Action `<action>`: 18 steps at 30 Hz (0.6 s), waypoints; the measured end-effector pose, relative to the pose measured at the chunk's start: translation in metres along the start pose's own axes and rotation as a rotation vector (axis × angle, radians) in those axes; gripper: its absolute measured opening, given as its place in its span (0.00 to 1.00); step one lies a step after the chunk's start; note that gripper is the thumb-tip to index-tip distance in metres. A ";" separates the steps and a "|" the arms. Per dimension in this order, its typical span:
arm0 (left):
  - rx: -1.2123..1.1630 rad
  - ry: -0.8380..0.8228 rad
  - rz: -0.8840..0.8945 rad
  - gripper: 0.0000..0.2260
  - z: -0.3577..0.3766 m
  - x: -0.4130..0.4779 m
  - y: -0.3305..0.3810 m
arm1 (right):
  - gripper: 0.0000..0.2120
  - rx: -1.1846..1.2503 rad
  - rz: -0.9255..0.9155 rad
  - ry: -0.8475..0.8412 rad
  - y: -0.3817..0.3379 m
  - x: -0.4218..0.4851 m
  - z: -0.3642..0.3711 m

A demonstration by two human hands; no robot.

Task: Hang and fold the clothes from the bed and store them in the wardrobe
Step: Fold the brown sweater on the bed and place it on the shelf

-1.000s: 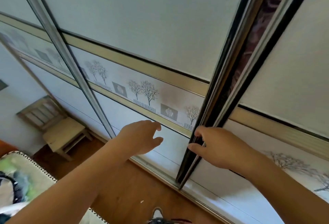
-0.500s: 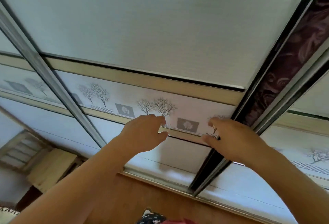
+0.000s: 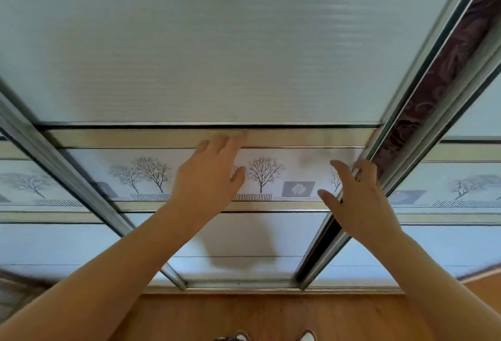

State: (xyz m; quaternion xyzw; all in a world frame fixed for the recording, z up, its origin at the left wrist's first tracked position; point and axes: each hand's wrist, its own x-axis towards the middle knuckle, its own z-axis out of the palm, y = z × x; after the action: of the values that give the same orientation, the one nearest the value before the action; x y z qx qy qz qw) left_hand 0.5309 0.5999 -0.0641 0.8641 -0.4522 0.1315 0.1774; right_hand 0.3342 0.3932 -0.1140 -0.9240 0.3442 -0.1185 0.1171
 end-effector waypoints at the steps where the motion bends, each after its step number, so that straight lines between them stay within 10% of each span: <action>1: 0.013 0.094 0.025 0.30 -0.003 0.001 -0.001 | 0.33 0.016 0.014 0.006 0.001 -0.001 0.001; 5: 0.222 0.338 0.136 0.36 -0.008 0.014 -0.007 | 0.33 0.101 0.014 0.011 0.000 0.002 0.010; 18: 0.469 0.154 0.118 0.57 -0.007 0.022 -0.053 | 0.39 0.464 0.185 0.402 -0.002 0.019 0.014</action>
State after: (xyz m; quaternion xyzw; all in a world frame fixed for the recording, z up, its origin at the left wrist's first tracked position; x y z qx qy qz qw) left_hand 0.5868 0.6144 -0.0594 0.8413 -0.4440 0.3084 -0.0020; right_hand 0.3538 0.3841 -0.1243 -0.7955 0.4069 -0.3629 0.2644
